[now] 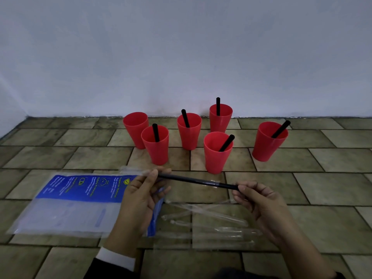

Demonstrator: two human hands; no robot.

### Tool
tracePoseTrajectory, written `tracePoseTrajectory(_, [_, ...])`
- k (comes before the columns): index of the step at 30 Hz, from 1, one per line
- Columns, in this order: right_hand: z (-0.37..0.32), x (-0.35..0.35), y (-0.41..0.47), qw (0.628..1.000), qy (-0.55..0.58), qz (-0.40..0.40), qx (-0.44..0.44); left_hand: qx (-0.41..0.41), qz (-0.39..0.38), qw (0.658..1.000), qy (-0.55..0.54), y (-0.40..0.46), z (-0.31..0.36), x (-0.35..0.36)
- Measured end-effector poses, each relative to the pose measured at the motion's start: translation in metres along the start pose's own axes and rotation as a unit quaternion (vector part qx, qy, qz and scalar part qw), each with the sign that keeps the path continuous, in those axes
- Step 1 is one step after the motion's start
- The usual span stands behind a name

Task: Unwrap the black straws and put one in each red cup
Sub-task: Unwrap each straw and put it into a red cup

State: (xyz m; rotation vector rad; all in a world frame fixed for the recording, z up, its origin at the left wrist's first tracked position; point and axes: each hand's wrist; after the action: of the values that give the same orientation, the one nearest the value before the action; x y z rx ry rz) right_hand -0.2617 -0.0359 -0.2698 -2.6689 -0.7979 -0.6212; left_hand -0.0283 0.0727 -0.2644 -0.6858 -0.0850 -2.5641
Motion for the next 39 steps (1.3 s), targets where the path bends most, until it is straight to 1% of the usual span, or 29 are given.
tracePoseTrajectory(2, [-0.001, -0.002, -0.001, 0.998, -0.062, -0.023, 0.000, -0.001, -0.013, 1.000, 0.009, -0.002, 0.000, 0.000])
tracePoseTrajectory(3, [-0.003, -0.002, -0.002, 0.991, -0.126, -0.034, 0.000, -0.002, -0.014, 1.000, 0.010, -0.002, 0.000, -0.002])
tracePoseTrajectory(5, [-0.011, 0.001, -0.002, 0.961, -0.269, -0.066, 0.004, -0.007, -0.014, 1.000, 0.020, -0.001, 0.001, -0.003])
tracePoseTrajectory(6, [-0.014, 0.004, -0.002, 0.944, -0.319, -0.084, 0.006, -0.008, -0.014, 1.000, 0.024, 0.000, 0.001, -0.005])
tracePoseTrajectory(8, [-0.019, 0.007, -0.002, 0.916, -0.381, -0.128, 0.020, -0.007, -0.021, 0.999, 0.035, 0.002, 0.003, -0.007])
tracePoseTrajectory(11, [-0.024, 0.013, -0.002, 0.877, -0.437, -0.189, 0.072, -0.004, -0.023, 0.999, 0.043, 0.005, 0.008, -0.008])
tracePoseTrajectory(13, [-0.023, 0.012, 0.000, 0.833, -0.502, -0.214, 0.086, 0.004, 0.000, 1.000, 0.030, 0.009, 0.014, -0.014])
tracePoseTrajectory(15, [-0.023, 0.009, 0.001, 0.792, -0.567, -0.216, 0.069, 0.017, 0.027, 0.999, 0.021, 0.015, 0.024, -0.026])
tracePoseTrajectory(17, [-0.024, 0.005, 0.002, 0.766, -0.607, -0.204, 0.054, 0.037, 0.056, 0.998, 0.017, 0.017, 0.034, -0.043])
tracePoseTrajectory(20, [-0.026, -0.004, 0.004, 0.731, -0.658, -0.176, 0.043, 0.076, 0.121, 0.990, 0.003, 0.013, 0.043, -0.070])
tracePoseTrajectory(21, [-0.026, -0.007, 0.004, 0.731, -0.660, -0.168, 0.042, 0.090, 0.141, 0.986, -0.006, 0.009, 0.045, -0.080])
tracePoseTrajectory(22, [-0.027, -0.008, 0.003, 0.744, -0.646, -0.165, 0.042, 0.101, 0.159, 0.982, -0.011, 0.005, 0.046, -0.089])
tracePoseTrajectory(24, [-0.027, -0.003, 0.000, 0.795, -0.580, -0.175, 0.034, 0.110, 0.184, 0.977, -0.005, -0.005, 0.045, -0.106])
tracePoseTrajectory(25, [-0.028, 0.006, 0.000, 0.814, -0.551, -0.185, 0.018, 0.112, 0.195, 0.974, 0.001, -0.010, 0.043, -0.114])
tracePoseTrajectory(27, [-0.031, 0.034, 0.002, 0.848, -0.489, -0.205, -0.034, 0.109, 0.209, 0.972, 0.023, -0.017, 0.037, -0.123])
tracePoseTrajectory(28, [-0.033, 0.052, 0.005, 0.860, -0.456, -0.219, -0.065, 0.109, 0.219, 0.969, 0.035, -0.021, 0.034, -0.127])
tracePoseTrajectory(30, [-0.041, 0.088, 0.016, 0.880, -0.399, -0.224, -0.130, 0.104, 0.237, 0.964, 0.057, -0.024, 0.026, -0.133])
tracePoseTrajectory(32, [-0.055, 0.124, 0.032, 0.890, -0.357, -0.214, -0.189, 0.098, 0.249, 0.961, 0.061, -0.025, 0.019, -0.138])
tracePoseTrajectory(33, [-0.064, 0.140, 0.040, 0.887, -0.346, -0.207, -0.224, 0.093, 0.252, 0.962, 0.058, -0.023, 0.014, -0.139])
tracePoseTrajectory(35, [-0.079, 0.179, 0.060, 0.869, -0.344, -0.210, -0.286, 0.099, 0.259, 0.959, 0.055, -0.026, 0.014, -0.144])
tracePoseTrajectory(36, [-0.086, 0.192, 0.071, 0.861, -0.355, -0.199, -0.303, 0.098, 0.254, 0.960, 0.063, -0.025, 0.012, -0.142])
tracePoseTrajectory(37, [-0.088, 0.209, 0.085, 0.856, -0.372, -0.192, -0.303, 0.102, 0.254, 0.959, 0.072, -0.027, 0.013, -0.143])
tracePoseTrajectory(39, [-0.087, 0.231, 0.119, 0.856, -0.413, -0.178, -0.255, 0.109, 0.247, 0.959, 0.086, -0.027, 0.011, -0.141])
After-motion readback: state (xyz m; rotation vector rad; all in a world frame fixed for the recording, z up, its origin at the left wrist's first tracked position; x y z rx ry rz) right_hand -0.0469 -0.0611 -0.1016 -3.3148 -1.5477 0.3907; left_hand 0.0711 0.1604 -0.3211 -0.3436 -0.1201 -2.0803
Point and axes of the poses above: each hand's wrist, its own y-axis towards the middle knuckle, its own x-axis out of the palm, z = x × y, and after that the axes turned 10 degrees about -z, right-handed
